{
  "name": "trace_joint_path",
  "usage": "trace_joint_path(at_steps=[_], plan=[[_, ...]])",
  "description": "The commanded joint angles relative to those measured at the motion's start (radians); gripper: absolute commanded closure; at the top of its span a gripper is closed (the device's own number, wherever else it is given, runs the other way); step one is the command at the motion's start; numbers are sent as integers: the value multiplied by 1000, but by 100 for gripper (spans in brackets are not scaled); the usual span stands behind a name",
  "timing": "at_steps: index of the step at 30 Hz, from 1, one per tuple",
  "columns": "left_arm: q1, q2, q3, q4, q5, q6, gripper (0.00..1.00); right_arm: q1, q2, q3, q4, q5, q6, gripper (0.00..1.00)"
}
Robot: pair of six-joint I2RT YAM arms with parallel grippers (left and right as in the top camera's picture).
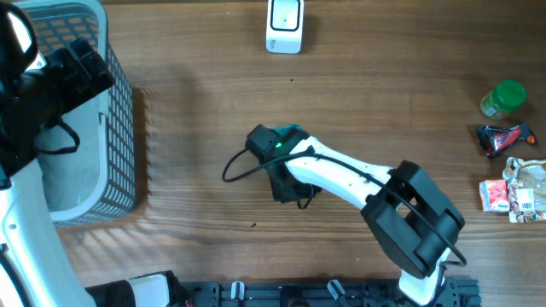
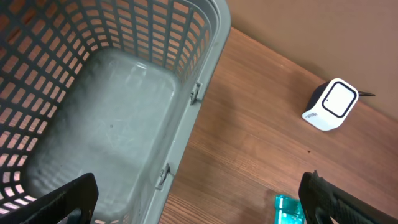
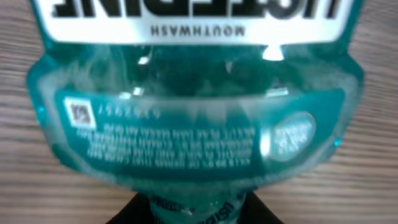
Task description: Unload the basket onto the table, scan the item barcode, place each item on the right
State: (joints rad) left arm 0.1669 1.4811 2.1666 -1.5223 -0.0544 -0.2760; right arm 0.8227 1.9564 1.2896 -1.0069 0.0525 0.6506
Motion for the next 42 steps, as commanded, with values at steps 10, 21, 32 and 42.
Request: trace_joint_path(at_steps=[10,21,32,42], plan=[[8,1,8,2,5,-2,0,-6,-209,238,-132,-96,86,73],[8,1,8,2,5,-2,0,-67,-208,238,-43,-77,85,71],[8,1,8,2,5,-2,0,-135,-209,316,-94,-29,43,69],[8,1,8,2,5,-1,0,-196,-210,376,-294,-9,129,67]])
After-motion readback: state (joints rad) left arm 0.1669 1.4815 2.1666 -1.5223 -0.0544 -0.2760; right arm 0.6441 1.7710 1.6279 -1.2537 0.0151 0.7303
